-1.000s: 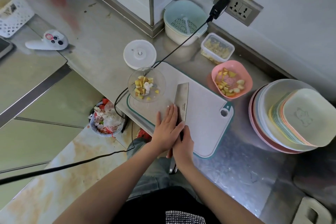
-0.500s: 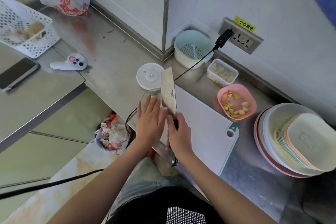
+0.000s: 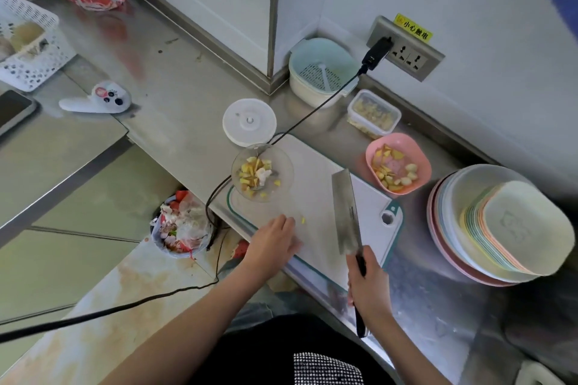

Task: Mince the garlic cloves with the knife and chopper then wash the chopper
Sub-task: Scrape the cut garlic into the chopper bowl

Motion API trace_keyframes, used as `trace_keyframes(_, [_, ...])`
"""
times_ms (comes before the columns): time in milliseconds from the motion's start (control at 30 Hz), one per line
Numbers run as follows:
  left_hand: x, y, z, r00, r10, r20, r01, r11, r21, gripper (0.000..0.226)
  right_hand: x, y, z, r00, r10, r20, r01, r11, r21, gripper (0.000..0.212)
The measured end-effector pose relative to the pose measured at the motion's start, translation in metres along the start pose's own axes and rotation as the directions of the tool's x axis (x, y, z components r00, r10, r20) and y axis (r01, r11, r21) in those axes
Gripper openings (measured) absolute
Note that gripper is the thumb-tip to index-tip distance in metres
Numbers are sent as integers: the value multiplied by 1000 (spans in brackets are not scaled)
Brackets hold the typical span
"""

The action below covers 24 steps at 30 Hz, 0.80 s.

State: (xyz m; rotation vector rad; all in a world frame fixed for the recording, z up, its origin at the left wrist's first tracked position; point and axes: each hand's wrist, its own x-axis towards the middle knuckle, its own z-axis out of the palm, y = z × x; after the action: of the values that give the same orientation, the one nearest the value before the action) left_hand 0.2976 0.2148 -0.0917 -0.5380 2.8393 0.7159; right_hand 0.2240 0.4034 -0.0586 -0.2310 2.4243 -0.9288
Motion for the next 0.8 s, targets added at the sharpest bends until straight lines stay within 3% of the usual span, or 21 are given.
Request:
trace_keyframes(167, [28,26,6,987,-146,-74,158,968,194,36,-15,16,1,997,48,-56,-47,999,15,27])
trace_keyframes(300, [34,30,9,994,-105,33,88,941,326,31,-18,28,-3,996,53,-77,-52,999,11,25])
trace_keyframes(367, [32,28,0,997,3,-73,21,945,326,23,-18,32,-8,994,60,-96,-60,998,8,24])
trace_keyframes(467, [30,22,-20,934,139,-329,-59,969,240,12,-17,34,-16,991,75,-113,-72,997,30,21])
trace_keyframes(567, [36,7,-51,897,62,-438,22,983,183,25,-16,35,-22,987,104,-125,-95,993,76,17])
trace_keyframes(633, [42,-5,-67,899,-8,-437,98,978,183,29,-14,35,-25,984,109,-142,-98,991,88,15])
trace_keyframes(800, [53,-27,-77,948,-149,-282,183,978,97,25,-13,31,-35,976,139,-167,-115,983,146,12])
